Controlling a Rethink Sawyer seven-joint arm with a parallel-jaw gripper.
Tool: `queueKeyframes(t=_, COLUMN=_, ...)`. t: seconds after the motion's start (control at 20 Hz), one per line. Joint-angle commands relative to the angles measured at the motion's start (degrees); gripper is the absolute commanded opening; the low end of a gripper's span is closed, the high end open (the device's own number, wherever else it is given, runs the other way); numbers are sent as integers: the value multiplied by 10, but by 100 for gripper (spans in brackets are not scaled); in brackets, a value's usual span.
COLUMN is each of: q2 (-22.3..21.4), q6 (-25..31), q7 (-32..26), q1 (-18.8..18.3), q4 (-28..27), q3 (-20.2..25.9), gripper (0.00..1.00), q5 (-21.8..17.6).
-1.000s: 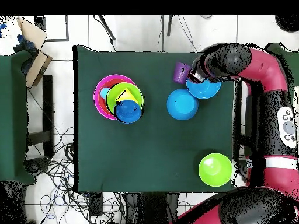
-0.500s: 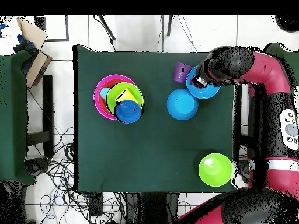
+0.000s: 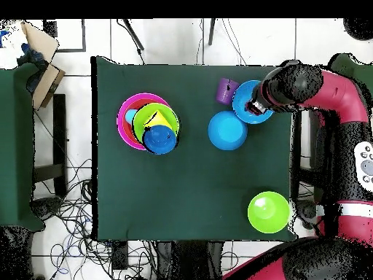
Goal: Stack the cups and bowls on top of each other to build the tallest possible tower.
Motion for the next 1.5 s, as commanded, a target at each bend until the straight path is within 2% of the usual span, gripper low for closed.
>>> queueKeyframes(t=0.05, q2=22, q6=-22, q7=-189, q1=-4, q4=37, q3=-28, gripper=100, q5=-67)
queueKeyframes(t=0.4, q2=33, q6=-44, q7=-314, q1=-31, q4=54, q3=12, gripper=100, q5=-80)
queueKeyframes(t=0.5, q2=35, q6=-45, q7=-333, q1=-34, q4=56, q3=16, gripper=100, q5=-81)
queueKeyframes(t=1.0, q2=21, q6=-79, q7=-374, q1=-41, q4=85, q3=20, gripper=100, q5=-64)
queueKeyframes(t=1.5, q2=21, q6=-124, q7=-344, q1=-32, q4=108, q3=2, gripper=100, q5=-63)
